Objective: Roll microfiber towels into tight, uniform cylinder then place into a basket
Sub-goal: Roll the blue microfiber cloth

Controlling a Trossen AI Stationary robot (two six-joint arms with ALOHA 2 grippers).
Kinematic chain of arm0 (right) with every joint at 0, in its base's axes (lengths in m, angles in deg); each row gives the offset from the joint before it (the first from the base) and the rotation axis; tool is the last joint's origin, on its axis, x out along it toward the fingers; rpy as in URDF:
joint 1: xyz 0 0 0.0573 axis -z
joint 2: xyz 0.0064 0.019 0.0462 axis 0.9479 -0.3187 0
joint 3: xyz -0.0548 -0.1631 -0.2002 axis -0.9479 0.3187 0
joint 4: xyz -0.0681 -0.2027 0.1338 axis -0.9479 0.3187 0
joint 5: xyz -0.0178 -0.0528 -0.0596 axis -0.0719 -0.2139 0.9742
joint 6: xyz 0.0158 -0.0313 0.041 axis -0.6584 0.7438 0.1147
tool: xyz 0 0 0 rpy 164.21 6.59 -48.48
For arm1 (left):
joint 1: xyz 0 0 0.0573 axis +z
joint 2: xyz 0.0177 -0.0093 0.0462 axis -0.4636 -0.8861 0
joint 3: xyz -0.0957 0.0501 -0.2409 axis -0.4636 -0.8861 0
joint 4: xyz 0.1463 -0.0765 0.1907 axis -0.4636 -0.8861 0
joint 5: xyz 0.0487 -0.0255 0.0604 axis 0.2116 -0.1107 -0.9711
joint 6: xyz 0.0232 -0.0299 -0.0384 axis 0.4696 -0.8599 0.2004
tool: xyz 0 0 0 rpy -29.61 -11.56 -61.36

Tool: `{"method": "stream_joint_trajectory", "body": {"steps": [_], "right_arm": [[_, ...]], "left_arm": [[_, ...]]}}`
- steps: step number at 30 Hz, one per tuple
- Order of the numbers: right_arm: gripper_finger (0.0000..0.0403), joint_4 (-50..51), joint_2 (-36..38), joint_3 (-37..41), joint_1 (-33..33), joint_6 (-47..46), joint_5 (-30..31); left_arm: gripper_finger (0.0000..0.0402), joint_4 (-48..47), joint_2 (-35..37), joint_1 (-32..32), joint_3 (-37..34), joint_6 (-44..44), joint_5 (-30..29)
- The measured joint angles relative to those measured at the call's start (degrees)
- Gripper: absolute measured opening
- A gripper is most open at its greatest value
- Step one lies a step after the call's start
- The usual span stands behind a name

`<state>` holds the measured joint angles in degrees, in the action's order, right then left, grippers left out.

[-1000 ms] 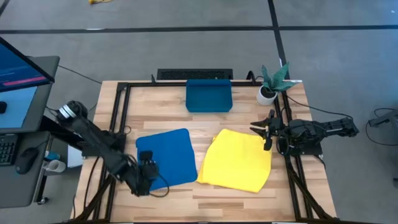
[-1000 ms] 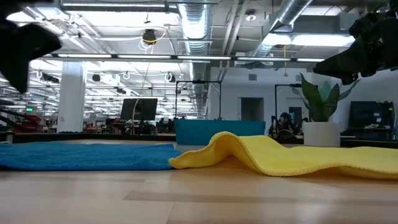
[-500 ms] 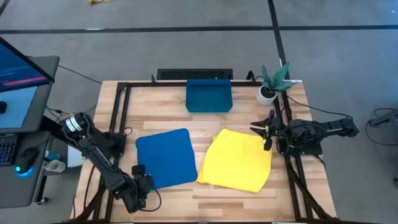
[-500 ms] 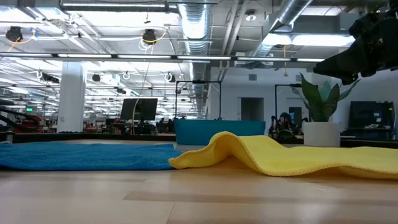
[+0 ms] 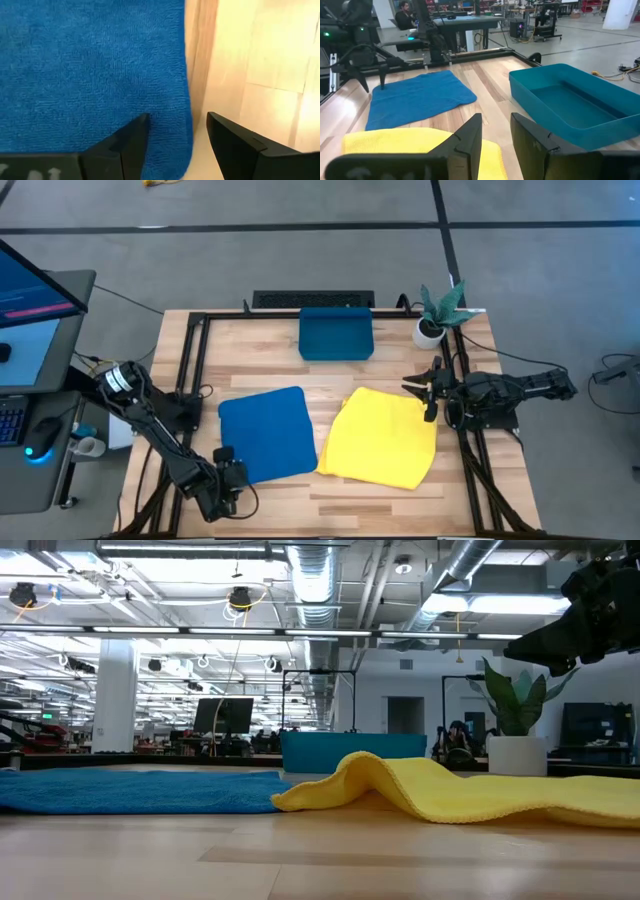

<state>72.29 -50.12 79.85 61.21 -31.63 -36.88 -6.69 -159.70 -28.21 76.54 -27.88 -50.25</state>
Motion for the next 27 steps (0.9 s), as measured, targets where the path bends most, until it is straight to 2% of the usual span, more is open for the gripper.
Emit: {"method": "stream_joint_trajectory", "body": {"steps": [4,8,24,27], "right_arm": [[0.0127,0.0,0.01,-0.01,-0.01,0.0,0.0],[0.0127,0.0,0.01,0.0,0.0,0.0,0.0],[0.0127,0.0,0.01,0.01,-0.01,0.0,0.0],[0.0127,0.0,0.01,0.01,-0.01,0.0,-0.01]], "left_arm": [[0.0193,-1.85,0.04,-0.11,-0.39,-1.4,-0.83],[0.0171,-4.47,0.09,-0.11,-0.4,-2.17,-1.07],[0.0012,-3.79,0.04,-0.11,-0.53,0.98,-2.07],[0.0005,-3.76,0.04,-0.11,-0.53,0.96,-2.17]]}}
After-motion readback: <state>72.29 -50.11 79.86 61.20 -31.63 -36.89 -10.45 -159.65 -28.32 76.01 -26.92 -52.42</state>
